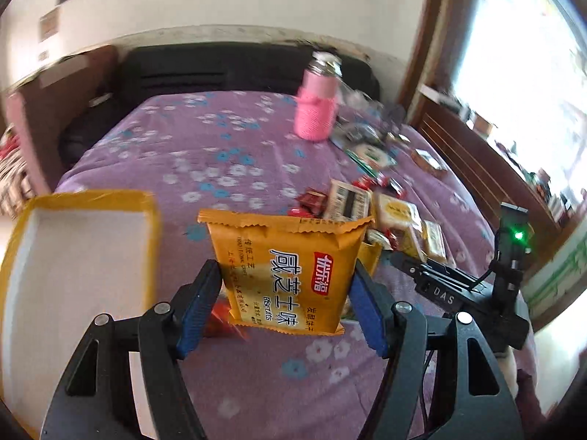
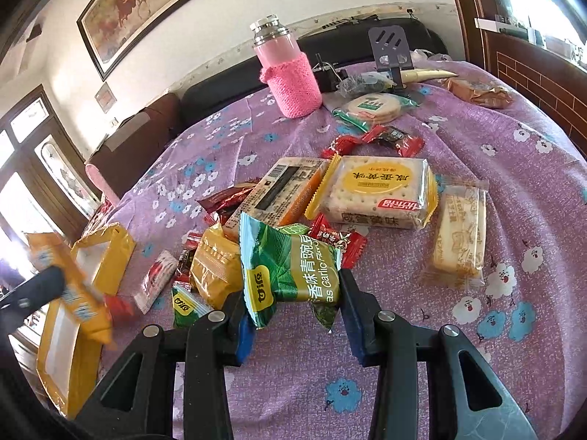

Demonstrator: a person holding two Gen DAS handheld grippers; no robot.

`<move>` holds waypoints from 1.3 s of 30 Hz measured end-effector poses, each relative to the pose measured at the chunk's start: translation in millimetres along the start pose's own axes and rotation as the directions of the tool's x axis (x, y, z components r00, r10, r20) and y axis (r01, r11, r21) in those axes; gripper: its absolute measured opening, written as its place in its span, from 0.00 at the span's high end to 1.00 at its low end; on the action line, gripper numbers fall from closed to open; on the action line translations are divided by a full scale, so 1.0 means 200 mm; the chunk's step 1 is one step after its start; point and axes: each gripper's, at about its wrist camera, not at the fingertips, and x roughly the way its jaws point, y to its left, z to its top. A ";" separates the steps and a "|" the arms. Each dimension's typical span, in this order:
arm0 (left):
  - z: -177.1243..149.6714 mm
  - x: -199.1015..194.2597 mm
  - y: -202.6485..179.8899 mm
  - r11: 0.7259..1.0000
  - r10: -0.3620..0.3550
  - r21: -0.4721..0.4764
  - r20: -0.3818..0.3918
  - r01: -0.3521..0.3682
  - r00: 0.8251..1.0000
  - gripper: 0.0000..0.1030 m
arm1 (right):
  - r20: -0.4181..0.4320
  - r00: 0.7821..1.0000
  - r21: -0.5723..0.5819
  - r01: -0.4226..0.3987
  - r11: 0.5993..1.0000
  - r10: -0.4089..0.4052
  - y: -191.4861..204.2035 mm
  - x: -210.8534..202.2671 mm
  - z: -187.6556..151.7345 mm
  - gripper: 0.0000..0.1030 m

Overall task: Organize snacks
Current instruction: 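Grasp the orange bag with the left tool while the right tool grasps the green packet, then carry both packets over the yellow-rimmed tray and open both tools to drop them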

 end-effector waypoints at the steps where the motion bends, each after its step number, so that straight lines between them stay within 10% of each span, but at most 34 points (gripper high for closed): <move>1: -0.02 -0.05 0.03 1.000 0.009 -0.020 0.018 -0.008 1.000 0.33 | 0.002 1.000 0.002 0.003 1.000 -0.003 0.00 0.00 0.00 0.60; 16: -0.24 -0.47 0.61 0.944 0.281 -0.211 0.100 -0.256 0.955 0.33 | 0.102 0.990 -0.077 0.103 0.992 -0.095 0.13 -0.18 -0.04 0.60; 26: -0.37 -0.53 0.98 0.897 0.292 -0.370 0.080 -0.244 0.953 0.33 | 0.016 0.983 -0.272 -0.173 0.947 0.184 0.76 -0.44 -0.09 0.60; 33: -0.42 -0.51 1.14 0.867 0.350 -0.382 0.012 -0.319 0.937 0.33 | -0.252 0.898 -0.337 -0.431 0.837 0.361 1.29 -0.25 -0.29 0.61; 39: -0.44 -0.41 1.21 0.861 0.337 -0.386 -0.056 -0.332 0.940 0.33 | -0.374 0.866 -0.398 -0.473 0.786 0.332 1.60 -0.04 -0.48 0.61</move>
